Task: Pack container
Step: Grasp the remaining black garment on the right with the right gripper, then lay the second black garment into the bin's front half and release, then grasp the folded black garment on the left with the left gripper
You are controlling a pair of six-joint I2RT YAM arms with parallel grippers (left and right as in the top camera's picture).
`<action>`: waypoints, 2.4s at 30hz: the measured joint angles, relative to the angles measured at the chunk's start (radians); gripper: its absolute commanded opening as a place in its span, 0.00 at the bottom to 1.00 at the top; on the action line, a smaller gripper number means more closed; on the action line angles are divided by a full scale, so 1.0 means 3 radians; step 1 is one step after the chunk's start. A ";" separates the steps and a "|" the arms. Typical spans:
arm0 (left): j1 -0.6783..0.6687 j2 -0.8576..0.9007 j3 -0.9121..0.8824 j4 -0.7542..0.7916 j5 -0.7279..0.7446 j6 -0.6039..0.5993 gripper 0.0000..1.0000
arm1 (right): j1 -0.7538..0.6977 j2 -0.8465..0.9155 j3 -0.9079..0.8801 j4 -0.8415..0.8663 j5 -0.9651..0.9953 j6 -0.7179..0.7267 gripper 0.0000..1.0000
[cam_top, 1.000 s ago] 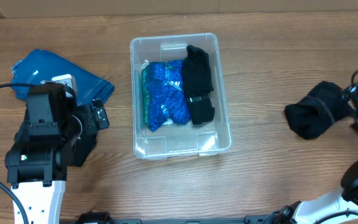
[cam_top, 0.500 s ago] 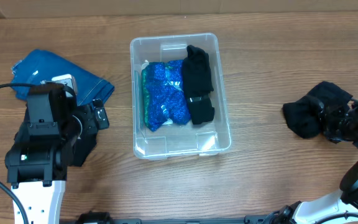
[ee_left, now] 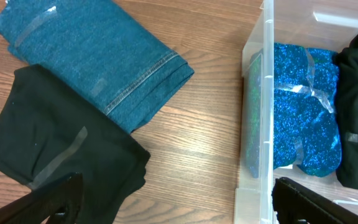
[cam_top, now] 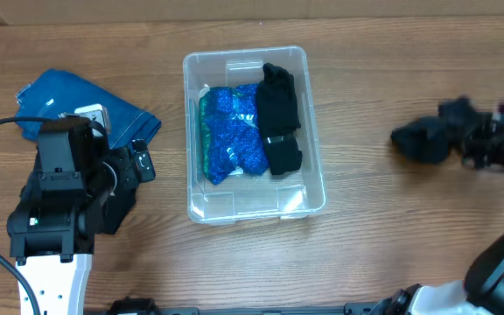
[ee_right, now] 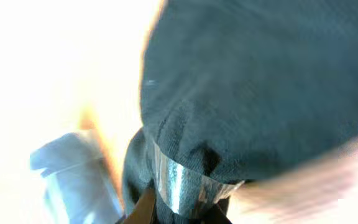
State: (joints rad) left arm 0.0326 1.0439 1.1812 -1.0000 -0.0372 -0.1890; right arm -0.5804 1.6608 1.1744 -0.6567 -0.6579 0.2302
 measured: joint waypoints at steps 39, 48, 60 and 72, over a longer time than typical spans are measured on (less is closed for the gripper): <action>-0.0001 0.0037 0.0001 -0.0050 0.0000 0.0000 1.00 | 0.4096 0.0415 0.1040 -0.0947 0.2027 -0.3755 1.00; 0.0000 0.0037 0.0001 -0.0058 0.0000 0.0000 1.00 | 0.4054 0.0416 0.1040 -0.0890 0.2117 -0.2597 1.00; 0.0000 0.0037 0.0001 -0.0083 0.0000 0.0000 1.00 | 0.3586 -0.0590 0.1411 -0.0966 0.2506 -0.1067 1.00; 0.0596 0.0515 0.0018 -0.0401 0.0062 -0.0318 1.00 | 0.1574 -0.0851 0.1489 -0.1626 0.1971 -0.0130 1.00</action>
State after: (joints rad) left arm 0.2115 1.1984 1.1866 -1.1202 -0.0185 -0.2844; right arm -0.1081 1.4055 1.6211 -1.1446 -0.0666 0.1913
